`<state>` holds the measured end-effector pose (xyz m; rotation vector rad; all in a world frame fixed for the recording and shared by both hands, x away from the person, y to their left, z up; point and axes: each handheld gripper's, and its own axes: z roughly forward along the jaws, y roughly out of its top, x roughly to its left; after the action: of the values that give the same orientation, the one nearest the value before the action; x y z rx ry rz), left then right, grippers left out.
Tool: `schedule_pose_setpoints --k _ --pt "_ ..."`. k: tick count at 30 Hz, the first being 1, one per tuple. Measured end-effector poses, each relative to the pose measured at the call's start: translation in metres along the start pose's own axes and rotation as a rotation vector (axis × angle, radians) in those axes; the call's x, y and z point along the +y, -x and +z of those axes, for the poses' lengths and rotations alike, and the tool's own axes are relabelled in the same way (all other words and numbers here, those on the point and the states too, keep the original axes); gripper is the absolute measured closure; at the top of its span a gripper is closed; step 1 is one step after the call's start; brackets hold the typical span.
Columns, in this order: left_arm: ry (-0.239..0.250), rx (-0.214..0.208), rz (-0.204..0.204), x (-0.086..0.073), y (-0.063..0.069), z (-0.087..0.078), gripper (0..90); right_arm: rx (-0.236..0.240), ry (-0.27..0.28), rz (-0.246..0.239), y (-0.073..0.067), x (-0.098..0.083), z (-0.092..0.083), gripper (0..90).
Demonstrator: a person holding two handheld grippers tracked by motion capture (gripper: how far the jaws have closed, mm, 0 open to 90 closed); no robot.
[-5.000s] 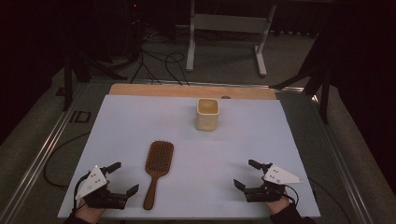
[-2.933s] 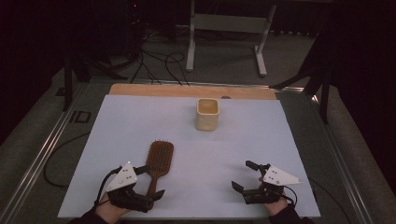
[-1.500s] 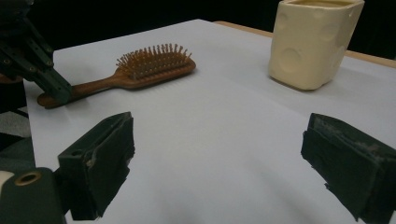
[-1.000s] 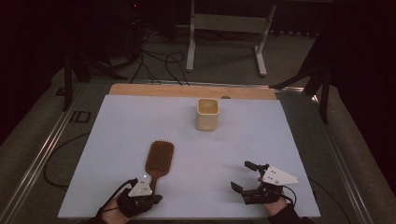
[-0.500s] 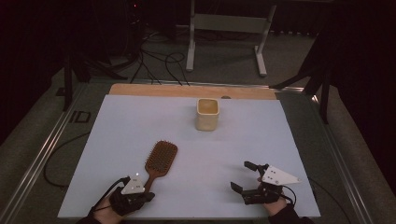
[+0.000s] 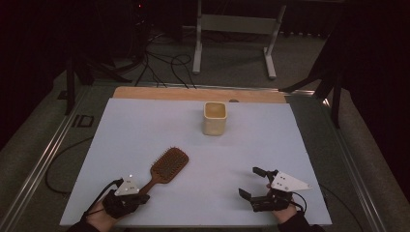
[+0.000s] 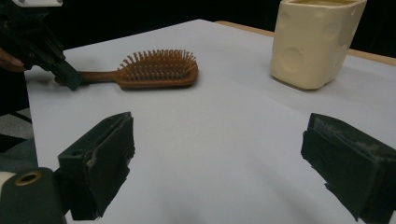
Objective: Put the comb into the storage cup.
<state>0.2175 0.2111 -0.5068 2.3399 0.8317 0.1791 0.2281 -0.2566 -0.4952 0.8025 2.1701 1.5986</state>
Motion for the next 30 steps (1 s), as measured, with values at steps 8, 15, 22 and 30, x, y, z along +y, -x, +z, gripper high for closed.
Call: schedule_pose_setpoints --k 8,15,22,30 --pt "-0.013 0.013 -0.008 -0.003 -0.007 -0.002 90.0 0.002 0.002 0.0 0.0 0.0 0.0 9.0" --pt "-0.001 0.031 0.0 0.003 -0.009 -0.017 90.0 0.001 0.003 0.006 0.0 0.0 0.0 9.0" --pt "0.011 0.044 -0.002 0.012 -0.015 -0.037 90.0 0.002 0.003 0.007 0.0 0.0 0.0 9.0" --pt "0.011 0.057 0.004 0.024 -0.023 -0.051 89.5 0.003 0.005 0.009 0.001 0.0 0.0 9.0"
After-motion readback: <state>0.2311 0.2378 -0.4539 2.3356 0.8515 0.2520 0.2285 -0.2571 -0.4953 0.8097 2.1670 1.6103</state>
